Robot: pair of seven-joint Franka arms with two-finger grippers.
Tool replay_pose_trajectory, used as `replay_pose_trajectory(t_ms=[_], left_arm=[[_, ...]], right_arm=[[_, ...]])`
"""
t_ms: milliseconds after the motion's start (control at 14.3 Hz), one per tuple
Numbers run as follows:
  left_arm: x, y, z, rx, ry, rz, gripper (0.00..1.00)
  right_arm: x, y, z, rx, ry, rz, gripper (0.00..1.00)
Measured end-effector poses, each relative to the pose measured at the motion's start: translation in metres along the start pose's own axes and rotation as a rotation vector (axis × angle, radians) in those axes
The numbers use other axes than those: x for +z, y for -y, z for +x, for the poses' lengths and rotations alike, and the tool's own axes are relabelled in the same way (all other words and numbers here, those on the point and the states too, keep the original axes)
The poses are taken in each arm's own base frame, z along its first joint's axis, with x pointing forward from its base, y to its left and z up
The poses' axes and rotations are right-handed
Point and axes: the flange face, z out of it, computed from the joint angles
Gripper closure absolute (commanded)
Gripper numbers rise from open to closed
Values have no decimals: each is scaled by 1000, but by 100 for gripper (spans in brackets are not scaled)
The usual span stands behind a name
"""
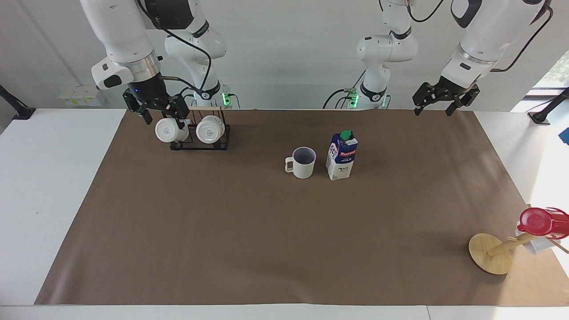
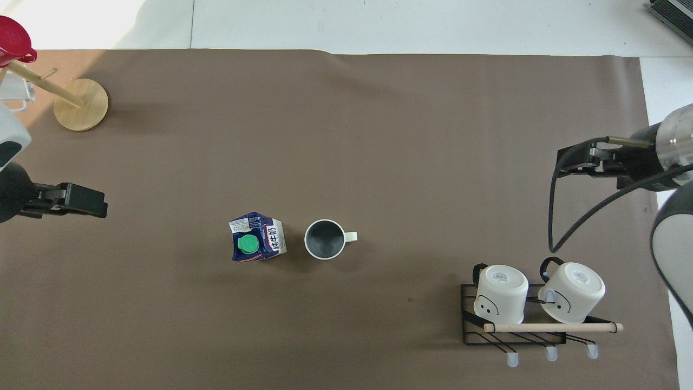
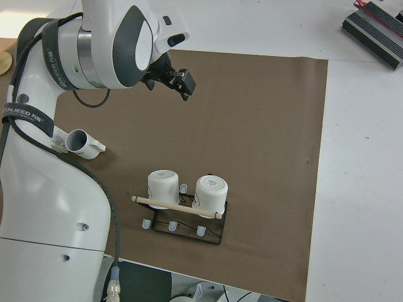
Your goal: Place cup and milk on table
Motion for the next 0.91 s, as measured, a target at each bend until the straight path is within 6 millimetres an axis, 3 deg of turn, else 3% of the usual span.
replay_pose_trajectory(t_ms=[908], left_arm=[[-1, 6, 0, 5, -2, 17, 0]], right_arm=[[0, 0, 0, 0, 0, 0, 0]])
